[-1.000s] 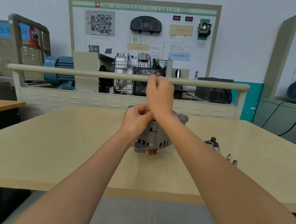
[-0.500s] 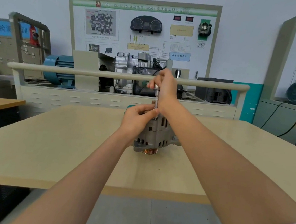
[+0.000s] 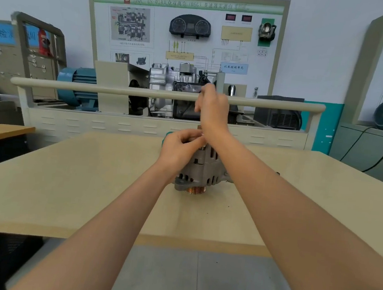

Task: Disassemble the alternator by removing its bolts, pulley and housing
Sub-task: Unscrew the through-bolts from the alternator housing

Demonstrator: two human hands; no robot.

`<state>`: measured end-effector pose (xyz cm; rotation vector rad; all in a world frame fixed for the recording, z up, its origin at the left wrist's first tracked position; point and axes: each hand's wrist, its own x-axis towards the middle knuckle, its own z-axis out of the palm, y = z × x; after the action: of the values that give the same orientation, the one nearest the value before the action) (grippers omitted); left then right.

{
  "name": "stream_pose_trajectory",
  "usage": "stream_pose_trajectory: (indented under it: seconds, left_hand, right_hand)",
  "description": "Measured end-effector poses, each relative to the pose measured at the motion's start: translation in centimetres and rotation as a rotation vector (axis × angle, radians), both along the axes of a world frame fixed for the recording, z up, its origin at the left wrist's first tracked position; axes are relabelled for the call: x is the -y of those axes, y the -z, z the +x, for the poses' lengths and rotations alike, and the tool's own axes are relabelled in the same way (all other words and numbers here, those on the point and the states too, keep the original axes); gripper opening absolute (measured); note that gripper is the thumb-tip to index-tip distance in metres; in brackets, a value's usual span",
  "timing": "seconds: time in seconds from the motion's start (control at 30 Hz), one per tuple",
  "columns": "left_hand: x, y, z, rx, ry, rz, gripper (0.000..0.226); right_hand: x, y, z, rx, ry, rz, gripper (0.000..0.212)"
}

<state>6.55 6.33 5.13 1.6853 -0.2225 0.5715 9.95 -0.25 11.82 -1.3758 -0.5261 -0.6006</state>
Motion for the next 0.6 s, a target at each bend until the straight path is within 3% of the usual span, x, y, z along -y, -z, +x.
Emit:
stream_pose_trajectory:
  seconds: [0.1, 0.2, 0.27, 0.33, 0.43, 0.5, 0.53, 0.6]
  left_hand:
    - [-0.3, 0.1, 0.2, 0.006, 0.022, -0.019, 0.012]
    - [-0.4, 0.1, 0.2, -0.013, 0.041, -0.02, 0.012]
    - [-0.4, 0.1, 0.2, -0.02, 0.034, -0.015, 0.012]
    - [-0.3, -0.1, 0.1, -0.025, 0.022, -0.01, 0.01]
    - [-0.2, -0.1, 0.2, -0.048, -0.066, -0.006, 0.029]
    - [-0.1, -0.1, 0.3, -0.069, -0.107, -0.007, 0.03]
    - [0.0, -0.1, 0.3, -0.064, -0.109, -0.008, 0.03]
    - [0.1, -0.1, 0.2, -0.032, -0.073, -0.01, 0.027]
  right_hand:
    - [0.4, -1.0, 0.6, -0.21, -0.344, 0.247, 0.056]
    - [0.4, -0.8, 0.6, -0.237, -0.392, 0.334, 0.058]
    - [0.1, -0.4, 0.2, -0.199, -0.277, 0.294, 0.049]
    - [-0.2, 0.3, -0.2, -0.04, -0.059, 0.111, 0.046]
    - [-0.7, 2.7, -0.3, 0.403, 0.617, -0.403, 0.027]
    - [-1.0, 3.2, -0.5, 0.423, 0.9, -0.546, 0.025]
    - [-1.0, 3.0, -0.6, 0.395, 0.903, -0.54, 0.027]
    - [-0.7, 2.3, -0.6, 0.333, 0.71, -0.442, 0.033]
